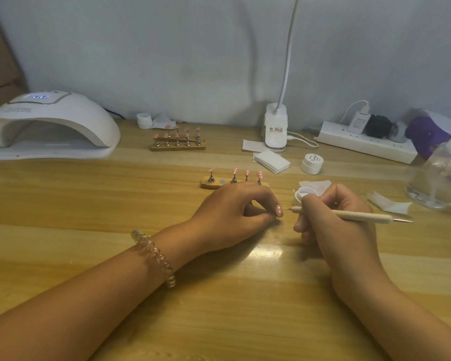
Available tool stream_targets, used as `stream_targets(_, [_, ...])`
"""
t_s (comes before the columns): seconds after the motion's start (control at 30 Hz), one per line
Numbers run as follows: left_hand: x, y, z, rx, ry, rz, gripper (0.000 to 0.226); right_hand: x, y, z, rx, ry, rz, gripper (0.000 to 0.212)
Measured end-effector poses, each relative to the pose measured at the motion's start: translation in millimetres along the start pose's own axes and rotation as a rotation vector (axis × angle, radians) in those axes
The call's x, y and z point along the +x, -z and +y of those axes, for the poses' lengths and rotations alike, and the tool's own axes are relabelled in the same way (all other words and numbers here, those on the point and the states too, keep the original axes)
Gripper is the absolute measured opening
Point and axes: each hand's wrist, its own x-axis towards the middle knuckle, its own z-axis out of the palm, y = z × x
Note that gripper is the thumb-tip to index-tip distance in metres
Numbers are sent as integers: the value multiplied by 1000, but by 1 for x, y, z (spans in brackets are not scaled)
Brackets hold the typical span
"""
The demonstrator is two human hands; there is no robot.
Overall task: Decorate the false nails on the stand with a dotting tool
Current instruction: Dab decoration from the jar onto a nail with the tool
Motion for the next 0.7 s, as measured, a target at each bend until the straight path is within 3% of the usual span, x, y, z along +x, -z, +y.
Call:
stream_targets(0.13, [0, 0, 0, 7, -5, 1, 10, 7, 7, -4, 56, 129, 97, 23])
stream_targets(0.3, [0, 1, 1, 21, -13, -1, 9, 24, 24, -2, -174, 267, 141, 27])
stream_targets(0.7, [0, 1, 0, 12, 10, -4, 9, 39, 26, 17, -349, 199, 43, 34])
